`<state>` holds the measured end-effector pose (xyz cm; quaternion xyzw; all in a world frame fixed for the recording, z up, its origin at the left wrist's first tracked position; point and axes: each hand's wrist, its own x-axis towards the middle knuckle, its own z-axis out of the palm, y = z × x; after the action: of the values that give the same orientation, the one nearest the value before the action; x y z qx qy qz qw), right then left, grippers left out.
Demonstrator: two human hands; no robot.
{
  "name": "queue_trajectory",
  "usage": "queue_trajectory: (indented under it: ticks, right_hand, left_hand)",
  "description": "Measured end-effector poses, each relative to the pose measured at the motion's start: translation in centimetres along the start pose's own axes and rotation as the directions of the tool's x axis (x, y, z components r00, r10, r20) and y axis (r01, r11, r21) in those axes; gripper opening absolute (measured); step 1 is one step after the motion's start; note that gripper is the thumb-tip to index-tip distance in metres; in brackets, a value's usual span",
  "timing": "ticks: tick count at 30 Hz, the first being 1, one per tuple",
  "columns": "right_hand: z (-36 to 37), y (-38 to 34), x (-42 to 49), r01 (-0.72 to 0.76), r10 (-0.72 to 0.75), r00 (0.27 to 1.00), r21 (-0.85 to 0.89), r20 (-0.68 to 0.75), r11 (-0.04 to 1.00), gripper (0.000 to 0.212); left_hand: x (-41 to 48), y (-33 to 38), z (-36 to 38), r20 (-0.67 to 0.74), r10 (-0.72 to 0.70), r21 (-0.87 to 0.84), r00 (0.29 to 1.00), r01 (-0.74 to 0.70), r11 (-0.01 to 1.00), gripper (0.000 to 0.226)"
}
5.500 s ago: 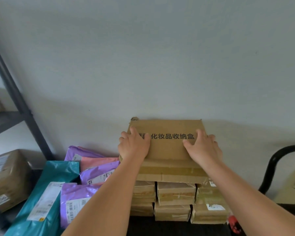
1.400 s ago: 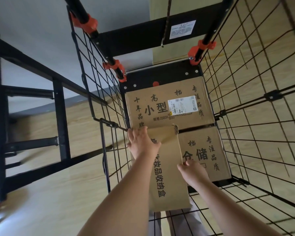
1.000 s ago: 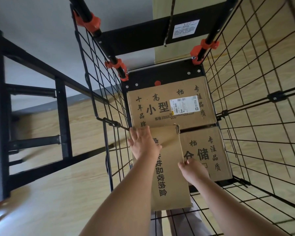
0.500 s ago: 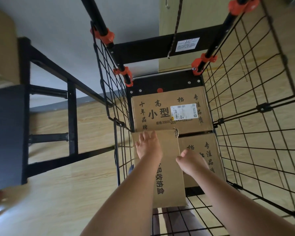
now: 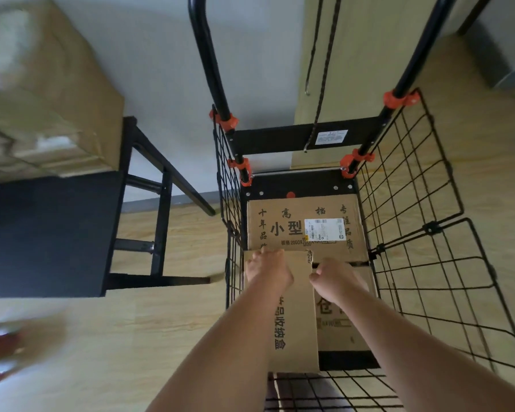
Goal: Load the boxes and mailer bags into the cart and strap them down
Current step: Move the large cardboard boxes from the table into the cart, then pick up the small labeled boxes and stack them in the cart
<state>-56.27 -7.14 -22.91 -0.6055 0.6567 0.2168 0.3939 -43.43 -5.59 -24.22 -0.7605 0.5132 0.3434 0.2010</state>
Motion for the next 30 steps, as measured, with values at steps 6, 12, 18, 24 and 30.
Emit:
queue_trajectory:
  ticks: [6, 12, 18, 24, 30]
  right_hand:
    - [-3.4, -2.1, -2.6, 0.063, -0.076, 0.991, -0.114, -0.108, 0.991, 0.026]
    - [-5.8, -5.7, -5.6, 0.124, -0.166, 0.96, -0.188, -0.227, 0.974, 0.012]
    - [-7.2, -10.3, -8.6, 0.144, -0.21, 0.915, -0.208, -0.344, 0.968, 0.008]
    - [-6.4, -15.6, -12.6, 0.172, -0.3, 0.841, -0.304, -0.449, 0.937, 0.002]
    - [-1.2, -22.1, -15.9, 0.233, -0.396, 0.805, -0.377, -0.442, 0.896, 0.014]
  left_hand:
    - [-3.0, -0.2, -4.0, -0.092, 0.011, -0.077, 0.996, -0.018, 0.997, 0.042]
    - [-6.3, -2.2, -8.1, -0.221, 0.016, -0.12, 0.975, -0.044, 0.992, 0.032]
    - [-9.6, -6.1, -11.3, -0.389, 0.018, -0.131, 0.921, -0.075, 0.989, 0.026]
    - [-12.3, -13.5, -13.0, -0.434, 0.012, -0.097, 0.901, -0.06, 0.993, 0.033]
    - [-15.2, -22.6, -13.0, -0.445, -0.045, -0.176, 0.895, -0.038, 0.984, 0.035]
